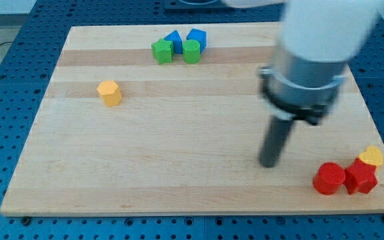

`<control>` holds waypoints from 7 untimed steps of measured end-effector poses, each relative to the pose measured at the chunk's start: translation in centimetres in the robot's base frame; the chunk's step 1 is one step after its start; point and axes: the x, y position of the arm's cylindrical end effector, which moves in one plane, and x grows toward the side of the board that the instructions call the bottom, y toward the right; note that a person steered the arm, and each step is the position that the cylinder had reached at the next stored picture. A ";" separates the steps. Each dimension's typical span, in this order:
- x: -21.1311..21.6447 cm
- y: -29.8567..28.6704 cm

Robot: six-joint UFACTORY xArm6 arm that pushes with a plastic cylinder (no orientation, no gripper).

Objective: Push the yellow hexagon close to the yellow heart

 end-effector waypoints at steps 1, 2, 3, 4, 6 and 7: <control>-0.1 -12.0; -3.5 -25.4; -10.3 -33.9; -17.4 -35.9; -16.3 -20.5; -15.3 -13.8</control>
